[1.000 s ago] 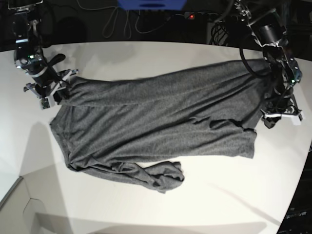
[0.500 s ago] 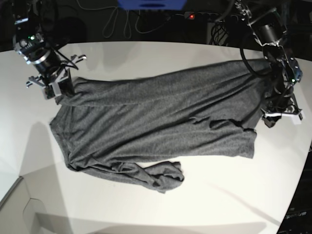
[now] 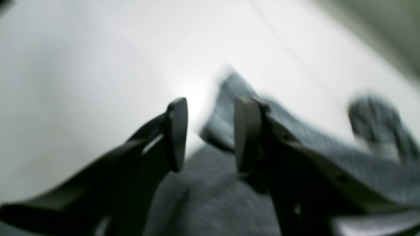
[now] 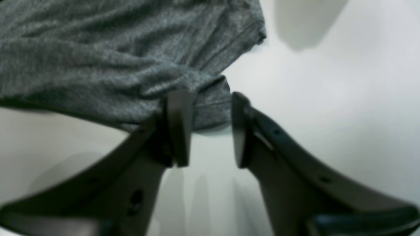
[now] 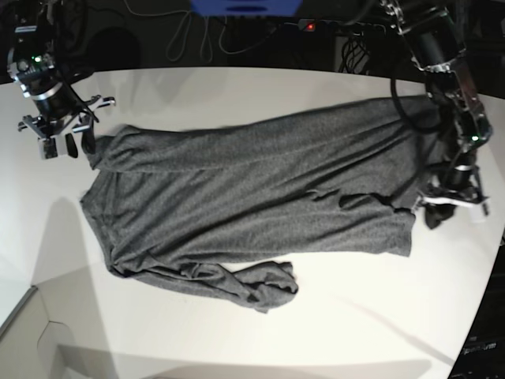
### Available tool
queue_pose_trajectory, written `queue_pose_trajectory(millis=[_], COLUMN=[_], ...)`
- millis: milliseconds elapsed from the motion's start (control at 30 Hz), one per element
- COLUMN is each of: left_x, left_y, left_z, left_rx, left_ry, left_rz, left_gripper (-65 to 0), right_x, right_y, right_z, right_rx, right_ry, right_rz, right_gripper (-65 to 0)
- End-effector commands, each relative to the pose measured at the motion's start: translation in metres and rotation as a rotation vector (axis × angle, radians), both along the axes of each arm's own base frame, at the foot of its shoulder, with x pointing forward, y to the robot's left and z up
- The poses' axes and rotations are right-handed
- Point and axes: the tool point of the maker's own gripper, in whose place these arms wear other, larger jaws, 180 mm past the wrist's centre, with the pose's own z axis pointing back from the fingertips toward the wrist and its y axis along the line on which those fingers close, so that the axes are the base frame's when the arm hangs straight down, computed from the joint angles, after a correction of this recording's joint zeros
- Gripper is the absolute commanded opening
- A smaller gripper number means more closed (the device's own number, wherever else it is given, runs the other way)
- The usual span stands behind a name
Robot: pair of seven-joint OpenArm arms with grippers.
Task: Layout the t-shirt on the table in an organized manner, then fold the t-shirt properly
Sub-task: 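Grasp the shirt edges with both grippers and pull them apart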
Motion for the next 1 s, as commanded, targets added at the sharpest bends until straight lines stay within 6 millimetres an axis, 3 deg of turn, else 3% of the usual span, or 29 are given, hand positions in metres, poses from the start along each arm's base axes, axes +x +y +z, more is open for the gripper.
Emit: queue_pose_trajectory(millis=[0, 133, 233, 400, 633, 833, 967], left_x=[0.008, 0.003, -0.004, -0.015, -0.019, -0.020, -0.020], left_y=[0.004, -0.019, -0.016, -0.011, -0.009, -0.009, -0.009], left_z=[0.013, -0.016, -0.039, -0.079, -0.084, -0.084, -0.084], left_rx=[0.026, 0.019, -0.006, 0.009, 0.024, 0.023, 0.023], left_ry=[-0.038, 0.037, 0.097, 0.224, 0.241, 0.241, 0.241], left_rz=[-0.015, -0.086, -0.063, -0.062, -0.064, -0.064, -0.064], left_gripper=[-43.5, -55.6, -65.0, -65.0, -65.0, -65.0, -65.0], right_x=[0.006, 0.015, 0.019, 0.035, 0.056, 0.048, 0.041], right_y=[0.001, 0.003, 0.006, 0.005, -0.008, -0.010, -0.003], right_z=[0.011, 0.017, 0.019, 0.014, -0.005, -0.021, -0.042], right_rx=[0.006, 0.013, 0.031, 0.040, 0.048, 0.051, 0.065], right_ry=[-0.045, -0.073, -0.088, -0.048, 0.065, 0.125, 0.185], right_rz=[-0.002, -0.006, -0.016, -0.039, -0.087, -0.097, -0.080], right_gripper=[-40.6, -36.8, -33.8, -32.4, -32.4, -32.4, -32.7])
